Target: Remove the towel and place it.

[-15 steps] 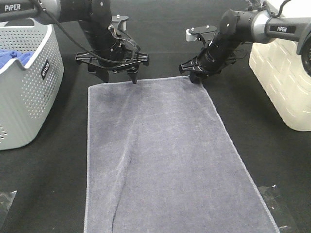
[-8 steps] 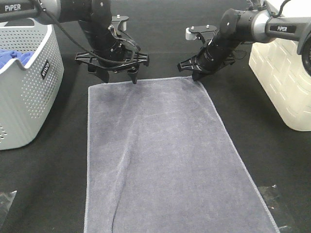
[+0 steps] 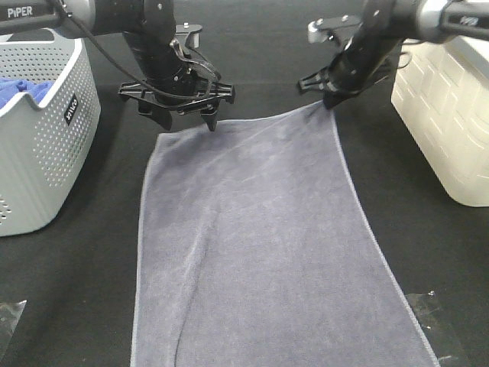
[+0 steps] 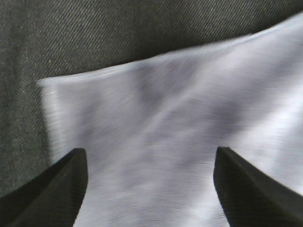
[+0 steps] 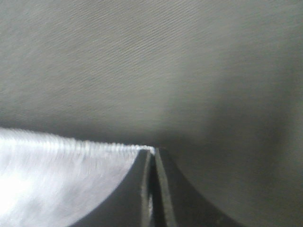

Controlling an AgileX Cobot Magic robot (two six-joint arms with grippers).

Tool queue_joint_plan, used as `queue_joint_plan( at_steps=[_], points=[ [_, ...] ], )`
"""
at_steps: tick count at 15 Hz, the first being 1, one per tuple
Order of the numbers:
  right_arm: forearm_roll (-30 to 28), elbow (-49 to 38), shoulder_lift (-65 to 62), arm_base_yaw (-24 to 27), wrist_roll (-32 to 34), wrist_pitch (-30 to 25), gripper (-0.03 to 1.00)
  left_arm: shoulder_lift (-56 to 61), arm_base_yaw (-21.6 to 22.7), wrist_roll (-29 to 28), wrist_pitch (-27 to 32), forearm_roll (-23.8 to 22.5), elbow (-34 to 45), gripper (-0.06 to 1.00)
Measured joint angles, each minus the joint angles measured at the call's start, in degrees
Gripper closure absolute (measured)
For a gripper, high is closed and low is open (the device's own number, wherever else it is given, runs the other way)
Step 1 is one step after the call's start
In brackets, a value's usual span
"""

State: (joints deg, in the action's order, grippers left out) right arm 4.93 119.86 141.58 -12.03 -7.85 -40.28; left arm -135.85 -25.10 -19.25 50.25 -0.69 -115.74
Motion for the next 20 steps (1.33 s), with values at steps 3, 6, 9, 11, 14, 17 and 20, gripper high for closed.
queue_joint_plan(
  at_steps=[3, 6, 9, 11, 14, 17, 20],
  points=[
    [-0.5, 0.3, -0.7, 2.6, 1.0, -2.1, 0.97, 0.0, 0.0, -0.9, -3.1, -1.0, 0.0, 0.24],
    [0.6, 0.3, -1.2, 3.2, 1.0, -2.1, 0.97, -1.4, 0.7, -5.3, -6.9, -2.9, -0.3, 0.24],
    [0.7, 0.3, -1.2, 3.2, 1.0, -2.1, 0.97, -4.5, 3.6, -7.7, -8.1, 0.3, -0.3, 0.24],
    [0.7, 0.3, -1.2, 3.2, 1.0, -2.1, 0.97, -5.8, 5.1, -7.9, -10.4, 2.3, -0.3, 0.24],
    [0.7, 0.3, -1.2, 3.2, 1.0, -2.1, 0.97, -7.7, 5.7, -7.2, -13.3, 4.1, -0.3, 0.32],
    [0.7, 0.3, -1.2, 3.2, 1.0, -2.1, 0.97, -8.3, 5.7, -5.1, -15.4, 6.3, -0.3, 0.32],
    [0.7, 0.3, -1.2, 3.2, 1.0, -2.1, 0.97, -9.4, 5.7, -3.8, -16.8, 8.0, -0.5, 0.34]
  ],
)
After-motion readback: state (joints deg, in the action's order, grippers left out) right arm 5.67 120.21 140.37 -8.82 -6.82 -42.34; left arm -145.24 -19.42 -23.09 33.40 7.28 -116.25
